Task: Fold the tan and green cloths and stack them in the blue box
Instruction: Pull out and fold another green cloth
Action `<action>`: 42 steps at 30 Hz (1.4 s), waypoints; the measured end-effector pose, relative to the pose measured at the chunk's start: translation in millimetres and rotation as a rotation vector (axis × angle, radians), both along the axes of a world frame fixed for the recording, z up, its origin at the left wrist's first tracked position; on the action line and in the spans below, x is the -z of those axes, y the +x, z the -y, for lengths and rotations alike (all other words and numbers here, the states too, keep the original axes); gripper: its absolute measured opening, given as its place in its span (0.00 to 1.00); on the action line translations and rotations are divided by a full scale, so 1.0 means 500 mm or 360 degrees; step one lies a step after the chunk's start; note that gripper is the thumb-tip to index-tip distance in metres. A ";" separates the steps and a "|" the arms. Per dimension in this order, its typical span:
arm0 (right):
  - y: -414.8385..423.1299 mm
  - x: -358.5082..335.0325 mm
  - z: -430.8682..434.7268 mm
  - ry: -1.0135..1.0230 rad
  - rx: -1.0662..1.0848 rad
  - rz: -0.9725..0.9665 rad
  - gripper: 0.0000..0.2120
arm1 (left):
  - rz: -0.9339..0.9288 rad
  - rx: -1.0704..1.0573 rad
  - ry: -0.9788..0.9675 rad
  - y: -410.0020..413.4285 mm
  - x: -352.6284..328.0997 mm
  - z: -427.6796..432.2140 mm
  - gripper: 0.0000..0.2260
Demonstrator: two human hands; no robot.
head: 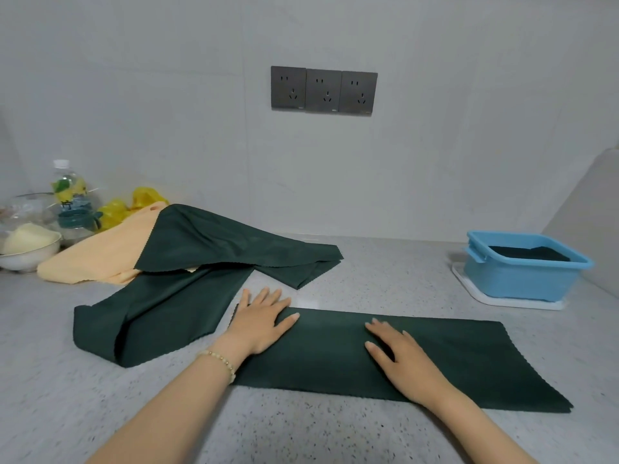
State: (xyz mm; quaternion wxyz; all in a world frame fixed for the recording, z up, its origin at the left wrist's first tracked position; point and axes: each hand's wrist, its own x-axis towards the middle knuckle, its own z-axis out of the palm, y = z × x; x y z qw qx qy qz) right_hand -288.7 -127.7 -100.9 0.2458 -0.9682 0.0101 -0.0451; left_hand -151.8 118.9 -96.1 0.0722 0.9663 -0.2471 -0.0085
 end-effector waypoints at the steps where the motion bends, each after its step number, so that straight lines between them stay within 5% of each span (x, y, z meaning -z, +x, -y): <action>1: -0.009 -0.005 -0.009 0.0077 -0.0099 -0.0004 0.21 | 0.0019 0.0029 -0.0153 -0.001 -0.006 0.015 0.23; 4: -0.038 -0.016 -0.029 0.0259 -0.0356 -0.0062 0.16 | -0.0086 0.0105 -0.0539 -0.011 -0.028 0.076 0.17; 16: -0.067 -0.029 -0.068 -0.0310 -0.0742 0.0433 0.10 | -0.0104 0.0090 -0.0353 0.014 -0.048 0.100 0.03; 21: -0.064 -0.033 -0.038 -0.0437 -0.0696 0.0524 0.07 | -0.0051 -0.0021 -0.0427 0.008 -0.054 0.068 0.03; 27: -0.049 -0.038 0.076 -0.0546 -0.0246 0.0438 0.08 | -0.0108 0.0099 -0.0442 -0.027 -0.071 0.101 0.19; 34: -0.038 -0.026 0.194 -0.0294 0.0108 0.0255 0.13 | -0.0554 0.0181 -0.0992 -0.082 -0.036 0.154 0.26; 42: -0.115 -0.025 0.190 -0.0526 -0.0197 0.0394 0.17 | -0.0074 0.0476 -0.0711 -0.090 -0.030 0.094 0.21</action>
